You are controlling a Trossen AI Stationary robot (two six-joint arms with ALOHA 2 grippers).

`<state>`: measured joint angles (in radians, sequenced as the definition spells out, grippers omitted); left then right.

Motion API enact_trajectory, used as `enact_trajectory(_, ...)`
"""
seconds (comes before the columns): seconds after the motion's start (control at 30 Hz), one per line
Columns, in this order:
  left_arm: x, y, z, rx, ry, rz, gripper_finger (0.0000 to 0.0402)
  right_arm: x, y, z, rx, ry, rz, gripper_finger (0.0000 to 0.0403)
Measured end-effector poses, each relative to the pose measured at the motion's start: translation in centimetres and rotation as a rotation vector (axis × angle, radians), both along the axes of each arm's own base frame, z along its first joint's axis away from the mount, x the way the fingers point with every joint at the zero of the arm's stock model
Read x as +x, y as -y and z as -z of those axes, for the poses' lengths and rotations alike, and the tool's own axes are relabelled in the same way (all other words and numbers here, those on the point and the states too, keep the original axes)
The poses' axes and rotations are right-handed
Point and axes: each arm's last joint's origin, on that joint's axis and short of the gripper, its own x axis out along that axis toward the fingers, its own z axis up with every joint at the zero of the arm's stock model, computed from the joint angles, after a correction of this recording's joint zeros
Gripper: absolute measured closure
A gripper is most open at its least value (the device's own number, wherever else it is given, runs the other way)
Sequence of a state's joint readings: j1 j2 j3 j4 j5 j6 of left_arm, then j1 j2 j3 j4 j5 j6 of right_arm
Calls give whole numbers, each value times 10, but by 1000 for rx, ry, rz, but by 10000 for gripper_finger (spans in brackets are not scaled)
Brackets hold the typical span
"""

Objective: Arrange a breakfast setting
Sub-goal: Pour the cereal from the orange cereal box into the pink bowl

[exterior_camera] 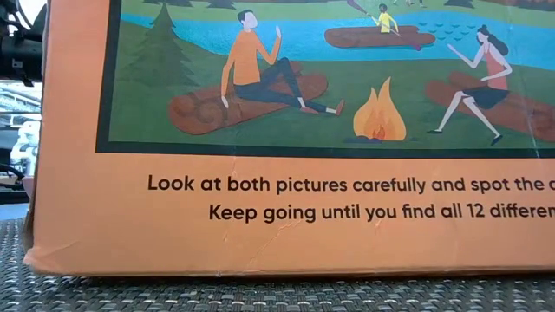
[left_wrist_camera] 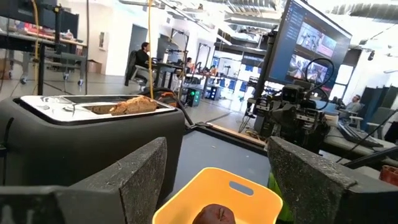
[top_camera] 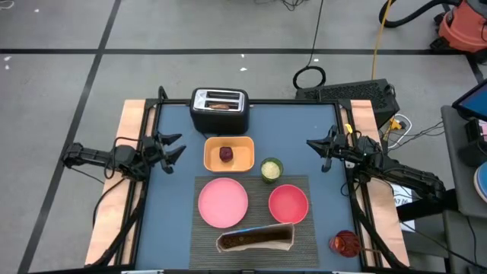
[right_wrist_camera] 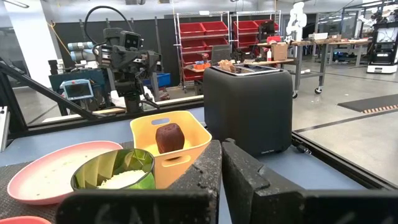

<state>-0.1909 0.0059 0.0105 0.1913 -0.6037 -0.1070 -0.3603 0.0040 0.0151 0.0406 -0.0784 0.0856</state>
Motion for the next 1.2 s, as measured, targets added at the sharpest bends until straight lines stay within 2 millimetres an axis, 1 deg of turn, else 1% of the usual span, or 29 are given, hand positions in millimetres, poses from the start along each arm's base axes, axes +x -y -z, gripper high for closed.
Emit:
enact_trajectory(0.07,0,1,0,4,2,39,111,0,0,0,0,0,0,394)
enact_trajectory(0.13,1,2,0,-1,8,74,99,0,0,0,0,0,0,394)
enact_trajectory(0.37,1,3,0,-21,19,105,27,0,0,0,0,0,0,394)
enact_trajectory(0.47,1,3,-2,-88,67,120,7,0,0,0,0,0,0,394)
enact_trajectory(0.57,0,3,-5,-127,113,152,3,0,0,0,0,0,0,394)
enact_trajectory(0.73,0,6,-10,-84,145,260,2,0,0,0,0,0,0,394)
enact_trajectory(0.87,1,13,-12,-40,153,399,2,0,0,0,0,0,0,394)
enact_trajectory(1.1,12,29,-11,-41,96,535,2,0,0,0,0,0,0,394)
enact_trajectory(1.2,20,37,-20,-41,43,573,2,0,0,0,0,0,0,394)
